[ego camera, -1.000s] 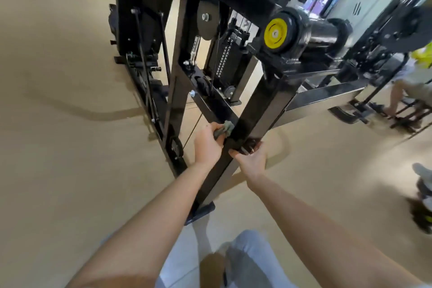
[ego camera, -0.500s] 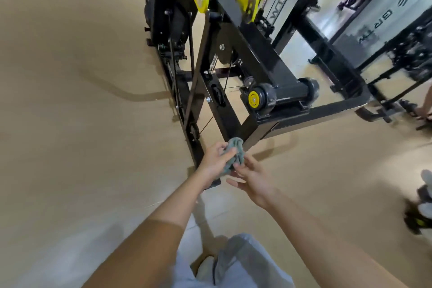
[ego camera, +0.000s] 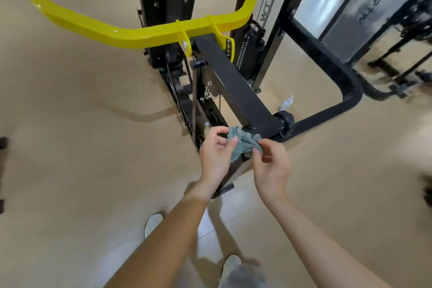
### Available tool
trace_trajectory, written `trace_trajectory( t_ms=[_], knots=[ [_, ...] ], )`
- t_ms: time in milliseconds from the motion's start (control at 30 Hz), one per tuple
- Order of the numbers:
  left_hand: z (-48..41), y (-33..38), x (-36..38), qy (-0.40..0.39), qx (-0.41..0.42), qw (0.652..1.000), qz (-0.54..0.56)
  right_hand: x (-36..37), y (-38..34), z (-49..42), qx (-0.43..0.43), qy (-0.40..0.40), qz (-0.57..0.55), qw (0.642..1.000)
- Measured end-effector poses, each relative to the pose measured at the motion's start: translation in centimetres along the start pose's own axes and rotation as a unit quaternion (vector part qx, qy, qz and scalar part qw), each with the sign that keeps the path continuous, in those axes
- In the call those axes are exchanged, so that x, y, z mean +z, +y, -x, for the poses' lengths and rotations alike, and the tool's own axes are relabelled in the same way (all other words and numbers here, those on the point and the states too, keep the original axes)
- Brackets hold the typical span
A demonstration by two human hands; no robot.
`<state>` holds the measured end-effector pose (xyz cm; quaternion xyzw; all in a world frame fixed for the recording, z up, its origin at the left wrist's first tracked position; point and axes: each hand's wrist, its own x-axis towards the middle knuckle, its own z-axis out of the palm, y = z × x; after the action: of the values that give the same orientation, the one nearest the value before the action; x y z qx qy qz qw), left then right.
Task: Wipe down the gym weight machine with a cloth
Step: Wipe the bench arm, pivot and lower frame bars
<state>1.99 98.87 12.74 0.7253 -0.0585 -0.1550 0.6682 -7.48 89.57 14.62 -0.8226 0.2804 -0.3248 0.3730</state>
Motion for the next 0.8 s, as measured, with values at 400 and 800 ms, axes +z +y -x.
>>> trace_trajectory(
  t_ms=[400, 800],
  knots=[
    [-12.6, -3.0, -3.9, -0.277, -0.104, 0.947, -0.122, 10.1, -2.6, -4.7, -0.018, -0.003, 0.376, 0.926],
    [-19.5, 4.0, -0.4, -0.326, 0.188, 0.908, -0.183, 9.4, -3.6, -9.5, 0.167, 0.234, 0.262, 0.921]
  ],
)
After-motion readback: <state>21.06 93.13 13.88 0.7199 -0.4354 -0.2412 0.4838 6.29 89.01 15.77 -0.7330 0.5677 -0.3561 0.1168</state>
